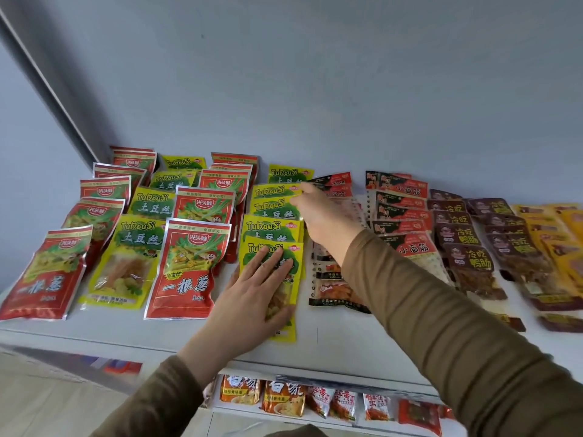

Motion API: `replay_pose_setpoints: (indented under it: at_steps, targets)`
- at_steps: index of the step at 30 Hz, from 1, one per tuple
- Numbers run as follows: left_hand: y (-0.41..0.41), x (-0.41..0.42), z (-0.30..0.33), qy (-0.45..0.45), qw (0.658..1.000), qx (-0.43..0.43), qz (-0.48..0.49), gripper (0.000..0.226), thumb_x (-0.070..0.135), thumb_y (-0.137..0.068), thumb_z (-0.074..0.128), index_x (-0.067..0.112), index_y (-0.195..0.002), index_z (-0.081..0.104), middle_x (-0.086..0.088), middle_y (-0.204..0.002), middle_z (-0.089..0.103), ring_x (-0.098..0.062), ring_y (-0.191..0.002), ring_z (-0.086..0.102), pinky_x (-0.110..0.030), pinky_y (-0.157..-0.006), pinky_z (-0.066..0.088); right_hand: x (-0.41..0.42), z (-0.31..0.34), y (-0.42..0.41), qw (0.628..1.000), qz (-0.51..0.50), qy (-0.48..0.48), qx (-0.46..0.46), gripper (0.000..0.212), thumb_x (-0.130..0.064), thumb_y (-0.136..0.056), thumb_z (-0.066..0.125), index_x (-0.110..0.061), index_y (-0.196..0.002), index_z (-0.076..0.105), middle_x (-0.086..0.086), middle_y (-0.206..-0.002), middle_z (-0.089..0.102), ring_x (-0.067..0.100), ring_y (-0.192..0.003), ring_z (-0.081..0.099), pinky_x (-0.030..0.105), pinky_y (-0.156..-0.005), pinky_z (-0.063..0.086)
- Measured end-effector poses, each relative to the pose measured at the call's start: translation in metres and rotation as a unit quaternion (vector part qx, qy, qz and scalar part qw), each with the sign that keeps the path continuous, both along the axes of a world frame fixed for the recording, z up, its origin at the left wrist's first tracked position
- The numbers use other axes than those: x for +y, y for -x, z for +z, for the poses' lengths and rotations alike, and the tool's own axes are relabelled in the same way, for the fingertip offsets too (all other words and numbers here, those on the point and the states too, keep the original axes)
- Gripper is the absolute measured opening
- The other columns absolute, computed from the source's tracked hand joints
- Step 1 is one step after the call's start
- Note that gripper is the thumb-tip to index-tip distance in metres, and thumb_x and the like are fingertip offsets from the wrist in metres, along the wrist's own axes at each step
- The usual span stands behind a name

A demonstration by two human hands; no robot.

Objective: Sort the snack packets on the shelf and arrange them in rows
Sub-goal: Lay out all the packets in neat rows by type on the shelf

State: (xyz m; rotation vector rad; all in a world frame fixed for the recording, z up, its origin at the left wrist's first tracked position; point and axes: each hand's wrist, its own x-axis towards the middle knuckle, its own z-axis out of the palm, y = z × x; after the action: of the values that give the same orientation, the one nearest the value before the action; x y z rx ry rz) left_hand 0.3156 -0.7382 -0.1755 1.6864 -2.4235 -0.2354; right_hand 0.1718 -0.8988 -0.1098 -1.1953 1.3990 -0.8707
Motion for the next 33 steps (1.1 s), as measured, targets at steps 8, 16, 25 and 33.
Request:
replay_pose_setpoints:
  at_steps: [8, 16, 25, 33]
  targets:
    - [-0.008, -0.010, 0.012, -0.038, 0.999, 0.005, -0.017, 0.088, 0.073, -0.089, 0.049, 0.038, -0.162, 0.014, 0.017, -0.170, 0.004, -0.009, -0.156, -0.010, -0.047, -0.128, 0.016, -0.014, -0.007, -0.009, 0.996, -0.069, -0.045, -0.018, 0.056, -0.004, -0.101, 0.045, -0.005, -0.154, 0.029, 0.013, -0.157, 0.035, 0.023, -0.128, 0.043, 0.032, -0.096, 0.036]
    - [-0.001, -0.016, 0.011, -0.045, 0.998, 0.005, 0.043, 0.108, 0.073, -0.078, 0.055, 0.029, -0.163, 0.005, 0.008, -0.168, -0.022, -0.015, -0.153, -0.028, -0.052, -0.125, 0.011, -0.028, -0.004, -0.018, 0.996, -0.065, -0.051, -0.022, 0.042, -0.014, -0.104, 0.042, 0.002, -0.143, 0.045, 0.021, -0.144, 0.051, 0.033, -0.130, 0.052, 0.034, -0.089, 0.047]
    - [-0.004, -0.020, 0.002, -0.064, 0.996, 0.010, 0.057, 0.106, 0.077, -0.075, 0.040, 0.038, -0.161, -0.008, 0.008, -0.166, -0.031, -0.009, -0.146, -0.040, -0.055, -0.124, 0.008, -0.042, 0.003, -0.023, 0.989, -0.088, -0.073, -0.091, 0.047, -0.017, -0.099, 0.061, 0.000, -0.140, 0.048, 0.011, -0.139, 0.054, 0.020, -0.099, 0.052, 0.030, -0.087, 0.039]
    - [-0.005, -0.019, 0.001, -0.067, 0.996, 0.011, 0.051, 0.105, 0.076, -0.077, 0.040, 0.039, -0.160, -0.011, 0.009, -0.165, -0.032, -0.007, -0.146, -0.041, -0.053, -0.125, 0.007, -0.048, -0.014, -0.023, 0.994, -0.023, -0.079, -0.069, 0.068, -0.026, -0.091, 0.075, 0.000, -0.145, 0.045, 0.015, -0.149, 0.048, 0.031, -0.137, 0.045, 0.042, -0.113, 0.035]
